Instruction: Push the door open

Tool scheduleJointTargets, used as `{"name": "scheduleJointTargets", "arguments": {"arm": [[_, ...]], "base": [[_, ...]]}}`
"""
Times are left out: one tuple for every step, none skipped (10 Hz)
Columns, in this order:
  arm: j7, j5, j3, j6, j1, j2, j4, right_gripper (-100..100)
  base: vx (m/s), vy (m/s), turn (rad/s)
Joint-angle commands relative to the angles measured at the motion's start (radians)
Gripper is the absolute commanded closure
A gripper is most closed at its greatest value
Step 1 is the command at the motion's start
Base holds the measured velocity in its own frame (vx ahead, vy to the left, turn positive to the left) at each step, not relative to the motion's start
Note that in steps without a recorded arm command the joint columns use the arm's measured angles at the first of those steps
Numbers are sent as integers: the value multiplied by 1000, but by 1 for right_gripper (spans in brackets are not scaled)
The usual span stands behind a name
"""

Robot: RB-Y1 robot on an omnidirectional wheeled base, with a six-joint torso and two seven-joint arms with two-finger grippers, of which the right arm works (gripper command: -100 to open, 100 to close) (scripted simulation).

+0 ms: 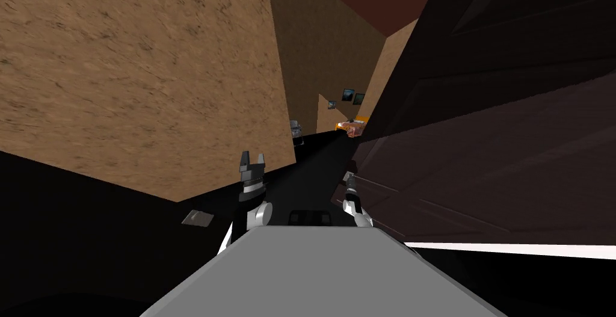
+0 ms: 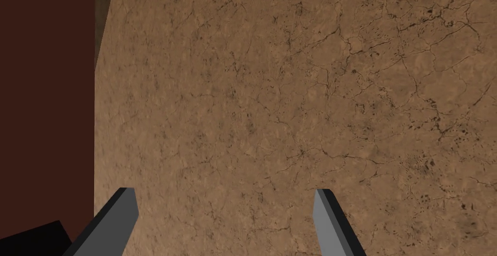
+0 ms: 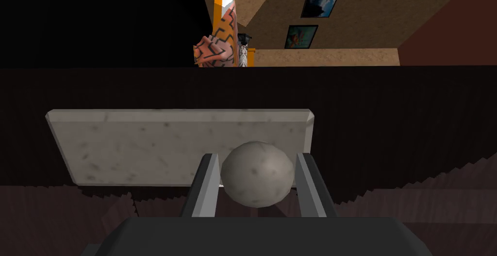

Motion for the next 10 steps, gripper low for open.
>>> {"name": "scheduleJointTargets", "arguments": {"arm": [[7,-11,-19,9,6,-6,-18,100],[10,-17,-28,11,5,-7,-18,100],[7,-12,-19,8,8,-1,-9,100],[14,-23,-38,7,8,-7,-11,100],[17,-28,-47,7,8,-8,-11,100],[21,-34,-56,7,9,-10,-11,100],[25,-41,-67,6,9,-12,-11,100],[30,-48,-78,6,10,-14,-10,100],[30,-48,-78,6,10,-14,-10,100],[39,-61,-101,5,11,-19,-10,100]], "base": [[188,25,-43],[230,32,-64],[107,11,-32],[125,-4,-34],[208,-17,-48],[220,17,-41],[193,3,-56],[227,-8,-40],[143,-8,-30],[171,-15,-52]]}}
